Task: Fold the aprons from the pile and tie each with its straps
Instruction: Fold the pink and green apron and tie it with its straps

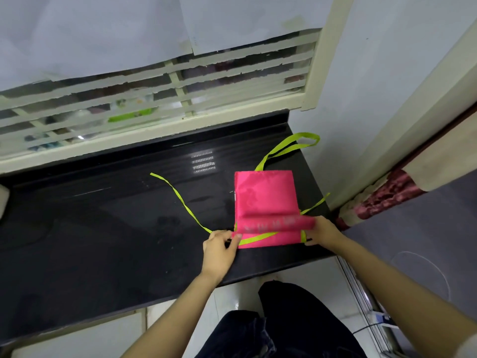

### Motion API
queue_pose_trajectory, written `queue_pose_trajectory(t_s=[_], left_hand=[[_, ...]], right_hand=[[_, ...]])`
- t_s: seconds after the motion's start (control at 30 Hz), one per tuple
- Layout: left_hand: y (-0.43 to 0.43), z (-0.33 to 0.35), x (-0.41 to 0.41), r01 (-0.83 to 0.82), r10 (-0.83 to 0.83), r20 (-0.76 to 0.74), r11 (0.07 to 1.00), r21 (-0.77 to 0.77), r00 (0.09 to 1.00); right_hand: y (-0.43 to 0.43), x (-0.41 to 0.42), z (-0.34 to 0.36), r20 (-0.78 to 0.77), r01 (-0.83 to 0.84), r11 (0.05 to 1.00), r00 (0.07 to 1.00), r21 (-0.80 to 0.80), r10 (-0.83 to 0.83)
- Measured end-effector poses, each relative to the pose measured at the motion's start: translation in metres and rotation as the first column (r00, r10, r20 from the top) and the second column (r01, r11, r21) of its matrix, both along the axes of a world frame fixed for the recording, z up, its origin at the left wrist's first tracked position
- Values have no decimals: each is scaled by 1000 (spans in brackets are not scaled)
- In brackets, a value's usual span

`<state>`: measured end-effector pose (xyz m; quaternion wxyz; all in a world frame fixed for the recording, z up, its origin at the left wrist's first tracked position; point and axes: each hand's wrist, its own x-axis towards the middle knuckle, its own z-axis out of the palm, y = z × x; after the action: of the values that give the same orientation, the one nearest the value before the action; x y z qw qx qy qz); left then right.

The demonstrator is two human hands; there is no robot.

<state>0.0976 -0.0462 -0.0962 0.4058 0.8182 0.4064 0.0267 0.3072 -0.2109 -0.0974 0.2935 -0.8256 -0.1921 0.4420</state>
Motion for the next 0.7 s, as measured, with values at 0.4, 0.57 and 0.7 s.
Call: queue_pose_trajectory(t_s=[0.4,0.57,0.7], left_hand=[[1,-3,21,-98,101,-115,995,27,988],[-9,-10,2,26,-25,-33,999,27,999],[-16,-13,-1,-43,44,-18,998,52,999]], right_hand=[[-13,-21,8,158,-87,981,986,173,60],[-11,-16,10,455,-283,959,852,-11,257],[1,-14,12,556,-335,928,746,-160,365]])
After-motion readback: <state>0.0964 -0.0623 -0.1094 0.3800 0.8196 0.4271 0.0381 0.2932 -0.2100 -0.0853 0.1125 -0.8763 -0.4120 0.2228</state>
